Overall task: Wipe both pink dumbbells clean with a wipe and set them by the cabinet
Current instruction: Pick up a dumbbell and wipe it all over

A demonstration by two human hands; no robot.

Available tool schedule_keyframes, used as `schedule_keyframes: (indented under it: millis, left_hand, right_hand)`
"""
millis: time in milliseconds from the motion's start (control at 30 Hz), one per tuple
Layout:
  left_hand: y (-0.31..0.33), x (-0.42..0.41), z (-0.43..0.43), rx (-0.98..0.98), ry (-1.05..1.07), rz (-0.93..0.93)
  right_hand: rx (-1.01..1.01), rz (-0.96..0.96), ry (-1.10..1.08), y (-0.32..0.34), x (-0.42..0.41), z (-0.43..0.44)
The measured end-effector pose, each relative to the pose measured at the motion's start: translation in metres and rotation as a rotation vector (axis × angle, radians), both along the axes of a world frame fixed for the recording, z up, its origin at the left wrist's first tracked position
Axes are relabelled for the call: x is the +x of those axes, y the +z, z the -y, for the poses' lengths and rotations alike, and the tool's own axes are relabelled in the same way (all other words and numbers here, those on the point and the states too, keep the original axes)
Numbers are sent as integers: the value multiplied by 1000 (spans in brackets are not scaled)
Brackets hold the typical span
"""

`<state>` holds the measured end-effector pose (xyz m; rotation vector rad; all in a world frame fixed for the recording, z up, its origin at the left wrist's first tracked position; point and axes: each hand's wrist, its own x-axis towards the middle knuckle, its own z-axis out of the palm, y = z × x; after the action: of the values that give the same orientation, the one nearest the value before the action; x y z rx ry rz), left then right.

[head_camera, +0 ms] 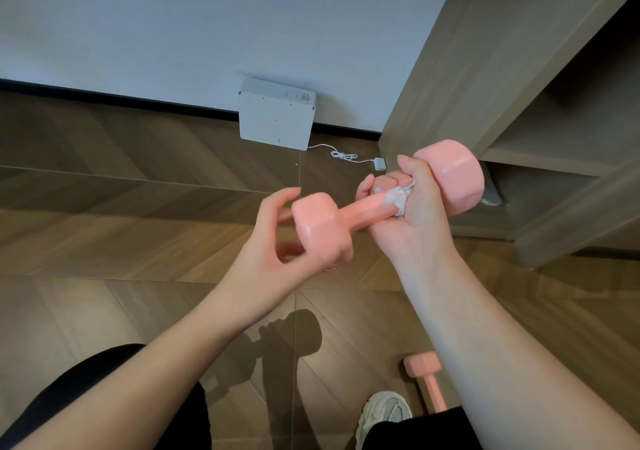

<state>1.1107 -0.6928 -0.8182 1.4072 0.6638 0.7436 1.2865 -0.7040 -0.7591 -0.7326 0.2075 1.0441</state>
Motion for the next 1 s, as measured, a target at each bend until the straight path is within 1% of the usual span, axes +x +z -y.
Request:
schedule_keyframes:
  millis: [33,67,100,133,167,200,233,267,300,333,367,400,433,467,567,600,633,700,767,833,900,1000]
  left_hand:
    - [3,1,0,-284,-68,90]
    - [5,2,0,-494,-124,137]
    - [5,2,-1,-584,-155,144]
    - [4,3,-1,-591,-149,144]
    - [3,4,0,-544,-114,150]
    - [3,5,1,-441,-64,147]
    - [2,5,3,-266,-14,120]
    - [1,5,4,-33,22,73]
    - [-1,4,5,202,34,12]
    - [-2,3,4,383,36,-42]
    - [-4,2,3,480,32,-79]
    - [-4,2,2,475,19,-92]
    - [-3,3,2,372,-1,-84]
    - [-1,5,2,182,-26,-49]
    - [8,11,3,-534,-167,84]
    - [11,13,2,-703,-207,94]
    - [12,13,0,-830,-233,96]
    - [15,10,-3,-1008,-279,119]
    - [18,8,-4,-1099,-326,155]
    - [20,8,-4,-1103,-335,170]
    - [17,10,-2,-998,-302,157]
    - [11,14,2,-724,-211,142]
  right_hand:
    - [5,4,-7,0,0,1]
    - [11,9,-6,0,0,1]
    - [15,13,-1,-1,0,1]
    - [18,15,6,-1,0,2]
    - [22,12,13,-1,0,2]
    - [26,5,21,-2,1,2]
    - [29,-6,28,-2,2,2]
    - [28,-18,31,-1,3,3]
    - [23,-28,29,-1,5,2]
    - [14,-35,23,-1,6,2]
    - [5,-41,14,-2,7,2]
    - [-3,-44,5,-2,7,2]
    - [-8,-40,-3,-3,6,3]
    - [-7,-28,-9,-3,6,3]
    - [8,17,0,-5,3,3]
    - [12,24,10,-6,2,3]
    - [17,25,22,-7,2,4]
    - [37,17,46,-9,-1,4]
    - [59,26,63,-11,-4,5]
    - [69,46,74,-11,-6,5]
    - [76,51,88,-10,-6,4]
    - [70,30,92,-8,-2,3]
